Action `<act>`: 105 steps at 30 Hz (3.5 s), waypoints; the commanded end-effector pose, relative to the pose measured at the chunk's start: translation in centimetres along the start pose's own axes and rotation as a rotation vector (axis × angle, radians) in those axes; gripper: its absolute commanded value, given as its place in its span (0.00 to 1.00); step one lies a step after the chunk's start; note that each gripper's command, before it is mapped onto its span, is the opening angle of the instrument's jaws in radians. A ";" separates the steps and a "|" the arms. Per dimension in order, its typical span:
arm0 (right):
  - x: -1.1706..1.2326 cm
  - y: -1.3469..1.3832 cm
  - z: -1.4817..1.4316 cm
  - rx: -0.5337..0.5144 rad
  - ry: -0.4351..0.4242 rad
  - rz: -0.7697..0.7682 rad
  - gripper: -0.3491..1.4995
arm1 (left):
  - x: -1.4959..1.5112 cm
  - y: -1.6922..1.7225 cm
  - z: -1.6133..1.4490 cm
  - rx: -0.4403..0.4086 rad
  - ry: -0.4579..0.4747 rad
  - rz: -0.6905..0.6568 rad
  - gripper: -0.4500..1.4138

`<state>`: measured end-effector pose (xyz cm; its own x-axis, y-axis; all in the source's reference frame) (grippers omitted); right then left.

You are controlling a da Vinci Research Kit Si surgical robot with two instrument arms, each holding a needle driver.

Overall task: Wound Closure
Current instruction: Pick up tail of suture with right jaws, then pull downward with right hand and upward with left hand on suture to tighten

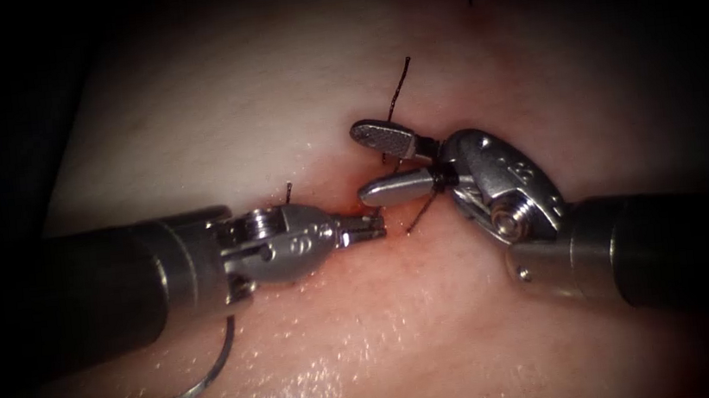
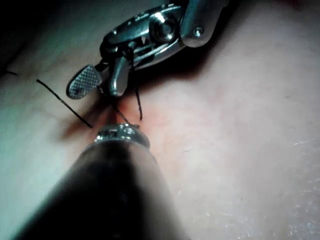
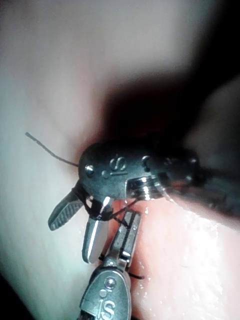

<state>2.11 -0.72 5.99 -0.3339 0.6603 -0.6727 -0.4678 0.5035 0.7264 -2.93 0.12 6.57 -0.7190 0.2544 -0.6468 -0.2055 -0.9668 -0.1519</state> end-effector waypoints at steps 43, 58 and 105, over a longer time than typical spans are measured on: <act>-0.15 0.47 0.35 -0.483 -0.213 0.509 0.83 | 0.25 -0.55 0.28 0.020 0.028 -0.040 0.00; -0.26 0.48 0.42 -0.497 -0.238 0.500 0.02 | 0.25 -0.53 0.28 0.020 0.028 -0.039 0.00; -0.78 -0.77 -1.03 -0.287 -0.093 0.124 0.00 | 0.35 -2.26 -0.42 0.069 -0.002 -0.104 0.00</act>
<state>1.80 -2.17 5.76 -0.3287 0.7595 -0.5614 -0.6470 0.2519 0.7197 -2.37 2.34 6.34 -0.6942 0.3563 -0.6254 -0.3265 -0.9302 -0.1676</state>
